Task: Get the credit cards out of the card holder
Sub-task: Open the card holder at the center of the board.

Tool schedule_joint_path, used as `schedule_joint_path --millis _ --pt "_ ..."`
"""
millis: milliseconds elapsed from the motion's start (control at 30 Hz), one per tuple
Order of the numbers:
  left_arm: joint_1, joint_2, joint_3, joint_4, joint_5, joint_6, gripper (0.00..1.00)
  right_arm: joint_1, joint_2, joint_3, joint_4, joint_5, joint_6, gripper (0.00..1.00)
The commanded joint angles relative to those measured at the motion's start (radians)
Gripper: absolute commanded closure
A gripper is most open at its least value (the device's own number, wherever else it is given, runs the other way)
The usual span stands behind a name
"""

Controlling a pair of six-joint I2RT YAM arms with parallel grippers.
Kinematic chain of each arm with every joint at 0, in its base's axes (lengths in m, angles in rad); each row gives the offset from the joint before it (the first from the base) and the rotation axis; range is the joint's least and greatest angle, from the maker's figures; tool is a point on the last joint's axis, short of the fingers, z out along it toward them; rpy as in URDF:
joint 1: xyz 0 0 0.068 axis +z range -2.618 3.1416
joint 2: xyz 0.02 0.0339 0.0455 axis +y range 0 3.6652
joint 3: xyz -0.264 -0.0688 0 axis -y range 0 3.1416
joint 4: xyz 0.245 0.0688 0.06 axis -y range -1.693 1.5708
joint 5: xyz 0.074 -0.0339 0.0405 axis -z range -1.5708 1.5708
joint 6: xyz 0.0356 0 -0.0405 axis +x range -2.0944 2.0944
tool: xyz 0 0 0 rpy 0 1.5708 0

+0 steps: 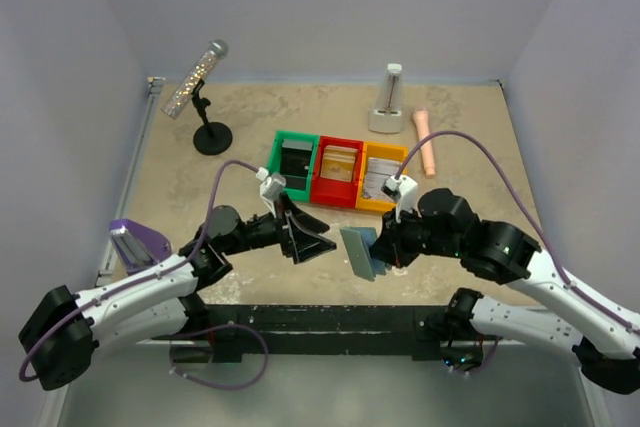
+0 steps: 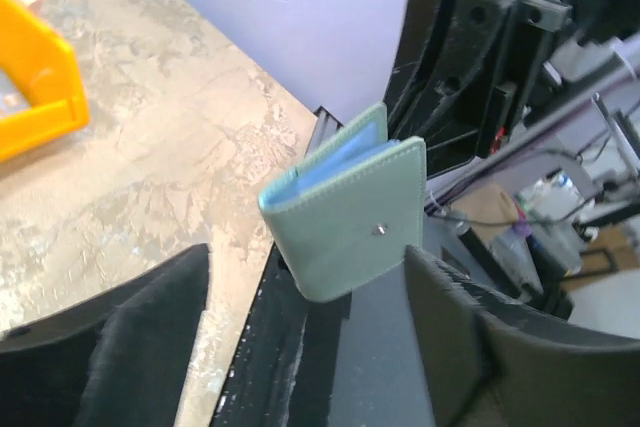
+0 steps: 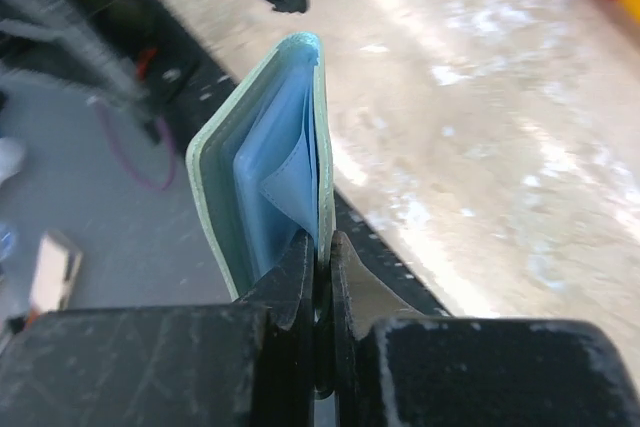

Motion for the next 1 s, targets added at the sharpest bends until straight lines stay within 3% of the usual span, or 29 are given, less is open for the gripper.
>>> schedule_joint_path --millis 0,167,200,367,867,967 --pt "0.006 0.034 0.031 -0.055 -0.109 -0.083 0.12 0.007 0.045 0.09 -0.104 0.3 -0.018 1.0" --pt "-0.023 0.09 0.066 -0.039 -0.135 -0.169 0.11 0.011 0.112 0.15 -0.182 0.482 0.022 1.0" --pt "-0.037 0.084 0.06 -0.029 -0.164 -0.178 0.0 0.016 0.129 0.166 -0.212 0.513 0.031 1.0" --pt "-0.046 0.071 0.071 -0.101 -0.313 -0.223 0.0 0.024 0.163 0.211 -0.246 0.57 0.043 1.0" --pt "-0.089 0.13 0.054 -0.115 -0.358 -0.229 0.0 0.028 0.169 0.112 -0.075 0.323 0.129 1.0" --pt "-0.089 0.123 0.019 -0.094 -0.356 -0.232 0.05 0.028 0.171 0.09 -0.054 0.298 0.151 1.0"
